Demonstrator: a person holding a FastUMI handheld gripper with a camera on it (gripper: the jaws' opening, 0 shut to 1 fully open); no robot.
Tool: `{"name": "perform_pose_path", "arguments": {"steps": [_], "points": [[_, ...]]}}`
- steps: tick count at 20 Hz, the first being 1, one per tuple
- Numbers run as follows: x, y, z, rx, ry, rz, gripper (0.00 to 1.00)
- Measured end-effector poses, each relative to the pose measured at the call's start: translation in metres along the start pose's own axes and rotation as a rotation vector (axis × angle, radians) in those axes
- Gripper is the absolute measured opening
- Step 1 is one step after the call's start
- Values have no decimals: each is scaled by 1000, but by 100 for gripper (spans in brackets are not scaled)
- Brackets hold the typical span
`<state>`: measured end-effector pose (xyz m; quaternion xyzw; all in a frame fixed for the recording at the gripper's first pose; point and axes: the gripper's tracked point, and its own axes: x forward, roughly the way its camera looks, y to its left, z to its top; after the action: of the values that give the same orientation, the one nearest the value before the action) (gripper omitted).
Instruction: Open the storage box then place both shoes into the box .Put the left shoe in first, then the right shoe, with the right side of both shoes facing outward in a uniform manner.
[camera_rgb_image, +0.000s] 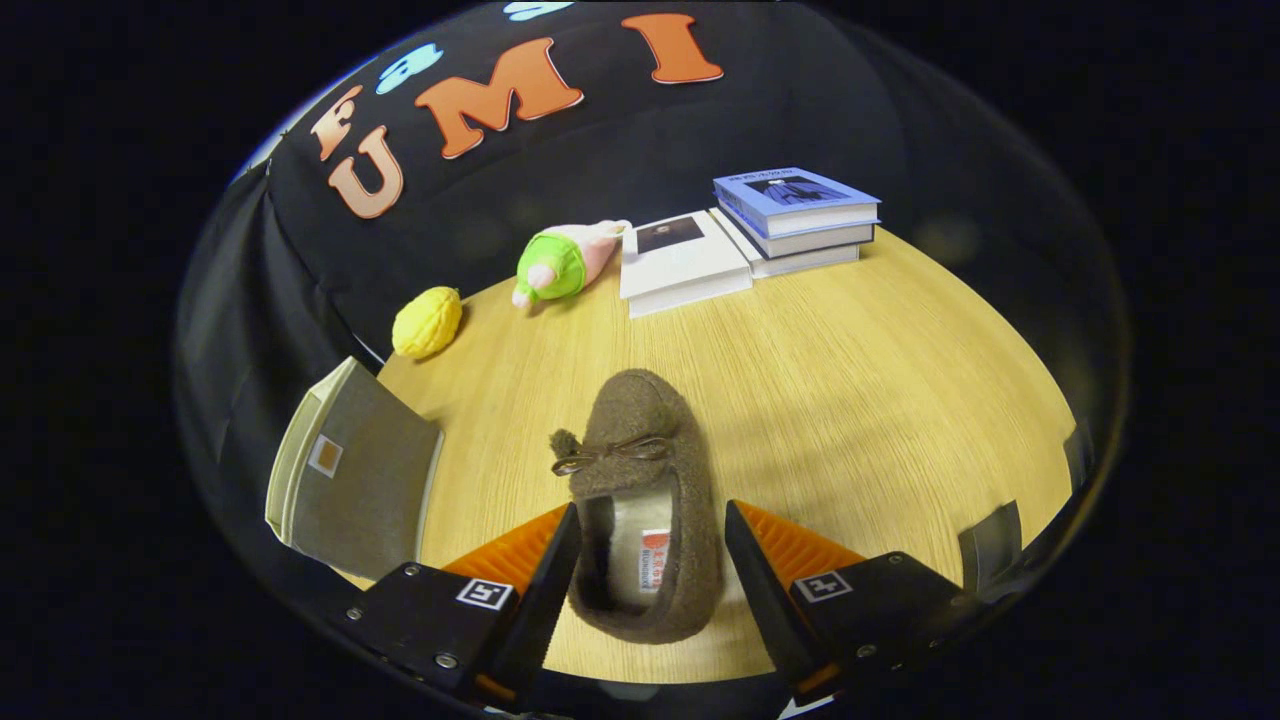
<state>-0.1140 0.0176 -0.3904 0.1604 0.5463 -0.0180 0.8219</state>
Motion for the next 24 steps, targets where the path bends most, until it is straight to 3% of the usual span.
{"name": "perform_pose_path", "arguments": {"steps": [10, 13, 15, 19, 24], "points": [[39, -12, -12, 1, 57, -68, 47], [39, -17, -7, -20, 27, -90, 19], [39, -18, -7, 16, 33, -101, 8], [35, -14, 2, 40, 6, -127, 5], [12, 32, 21, 72, -33, -38, 5]]}}
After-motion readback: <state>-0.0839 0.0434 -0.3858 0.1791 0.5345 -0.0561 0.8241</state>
